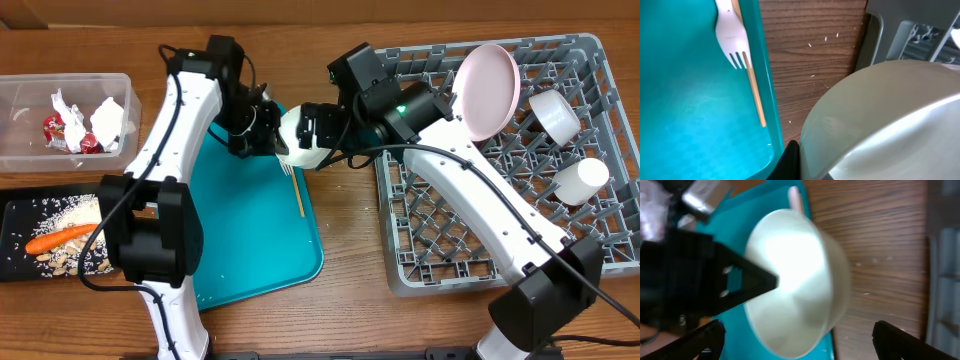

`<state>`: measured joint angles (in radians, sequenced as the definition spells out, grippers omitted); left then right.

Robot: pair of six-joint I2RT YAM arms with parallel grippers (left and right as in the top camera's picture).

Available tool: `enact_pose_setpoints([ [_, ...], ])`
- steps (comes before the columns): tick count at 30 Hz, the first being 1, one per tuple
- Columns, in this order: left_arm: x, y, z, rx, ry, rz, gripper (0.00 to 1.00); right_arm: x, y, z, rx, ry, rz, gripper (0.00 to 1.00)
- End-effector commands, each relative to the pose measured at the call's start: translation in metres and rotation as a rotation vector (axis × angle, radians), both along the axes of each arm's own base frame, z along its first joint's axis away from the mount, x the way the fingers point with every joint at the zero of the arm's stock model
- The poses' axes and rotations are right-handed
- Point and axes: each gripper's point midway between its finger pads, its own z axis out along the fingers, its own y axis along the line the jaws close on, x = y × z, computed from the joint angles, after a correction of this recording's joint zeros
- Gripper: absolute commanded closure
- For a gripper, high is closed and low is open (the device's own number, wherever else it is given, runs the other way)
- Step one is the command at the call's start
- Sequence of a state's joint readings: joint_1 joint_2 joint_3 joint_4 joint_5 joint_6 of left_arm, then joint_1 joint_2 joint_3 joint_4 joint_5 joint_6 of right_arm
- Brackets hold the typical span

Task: Sort waste into correct bins and load items into the dishwasher rack
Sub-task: 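Grasp the bowl's rim with the right gripper from the left gripper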

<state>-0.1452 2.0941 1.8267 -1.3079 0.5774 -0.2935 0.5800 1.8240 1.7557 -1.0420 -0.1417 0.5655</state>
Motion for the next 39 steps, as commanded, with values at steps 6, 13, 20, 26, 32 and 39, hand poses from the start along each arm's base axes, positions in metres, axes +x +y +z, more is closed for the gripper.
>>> enact_pose_setpoints([
  [6,0.001,0.003,0.023,0.019,-0.057,0.012,0.96,0.025,-0.021,-0.025,-0.114,-0.006,-0.115,0.16],
  [13,-0.002,0.005,0.035,0.029,-0.082,0.009,0.96,0.029,-0.019,-0.025,-0.105,-0.02,-0.116,0.41],
  [20,-0.006,0.0,0.037,0.023,-0.086,-0.017,0.96,0.029,-0.019,-0.025,-0.105,-0.019,-0.116,0.66],
  [26,-0.007,-0.005,0.036,0.022,-0.105,-0.051,0.82,0.029,-0.019,-0.025,-0.105,-0.018,-0.116,0.86],
  [32,-0.004,0.001,0.033,0.064,-0.116,-0.049,0.31,0.026,-0.018,-0.023,-0.1,-0.009,-0.111,0.96],
  [39,-0.003,0.003,0.032,0.073,-0.121,-0.048,0.28,0.025,-0.028,-0.018,-0.133,-0.006,-0.128,0.96],
])
